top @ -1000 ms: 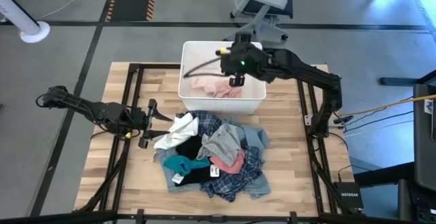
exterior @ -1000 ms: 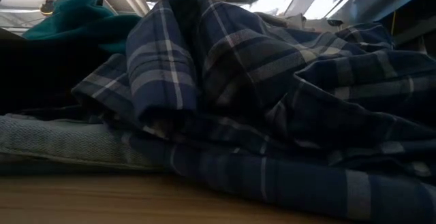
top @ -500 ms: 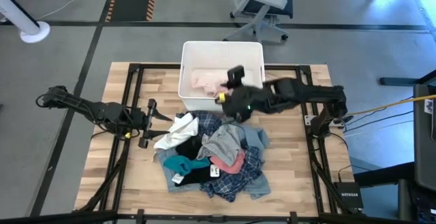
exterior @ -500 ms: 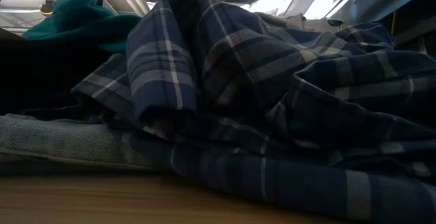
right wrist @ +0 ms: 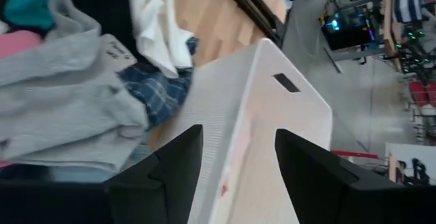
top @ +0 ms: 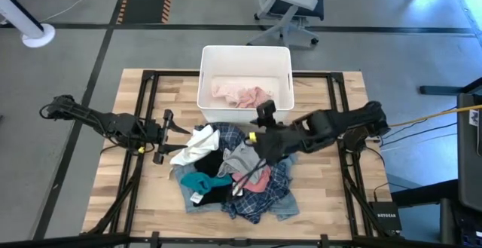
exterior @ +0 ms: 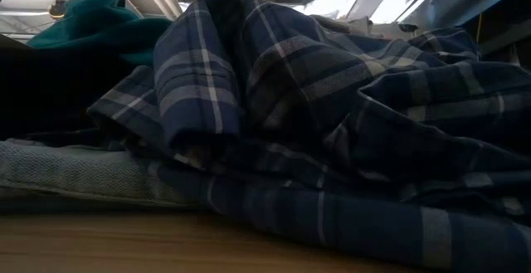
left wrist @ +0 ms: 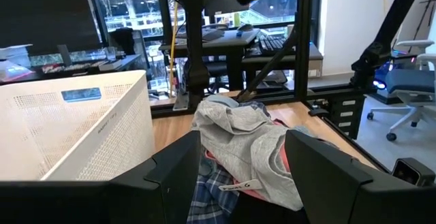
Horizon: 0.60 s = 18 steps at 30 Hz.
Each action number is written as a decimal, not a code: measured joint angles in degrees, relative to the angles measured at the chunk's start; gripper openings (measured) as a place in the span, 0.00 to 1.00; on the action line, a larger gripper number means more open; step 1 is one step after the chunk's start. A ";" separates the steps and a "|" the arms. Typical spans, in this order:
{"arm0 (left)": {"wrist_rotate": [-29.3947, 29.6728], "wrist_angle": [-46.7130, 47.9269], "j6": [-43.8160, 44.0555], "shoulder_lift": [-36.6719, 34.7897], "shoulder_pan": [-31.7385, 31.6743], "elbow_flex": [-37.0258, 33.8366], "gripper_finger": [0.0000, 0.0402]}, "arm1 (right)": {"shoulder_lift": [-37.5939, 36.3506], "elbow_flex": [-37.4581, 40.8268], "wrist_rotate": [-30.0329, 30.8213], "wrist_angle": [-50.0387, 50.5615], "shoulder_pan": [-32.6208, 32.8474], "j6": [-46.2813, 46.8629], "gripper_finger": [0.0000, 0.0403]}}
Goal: Sort clothes
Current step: Put the gray boxer into the white laundry bin
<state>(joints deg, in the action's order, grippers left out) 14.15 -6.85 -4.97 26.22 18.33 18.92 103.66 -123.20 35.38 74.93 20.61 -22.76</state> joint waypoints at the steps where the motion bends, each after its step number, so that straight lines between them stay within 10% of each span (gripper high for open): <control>1: 0.01 -0.02 0.00 0.00 0.00 0.00 0.52 | 0.00 0.66 -0.28 -0.17 0.40 0.27 0.50; 18: 0.00 -0.20 0.04 0.00 0.00 -0.02 0.52 | 0.04 18.19 -5.19 -8.31 3.75 5.66 0.50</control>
<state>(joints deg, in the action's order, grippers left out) 14.15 -7.05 -4.93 26.22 18.33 18.90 103.70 -105.01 30.19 66.62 24.36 -17.10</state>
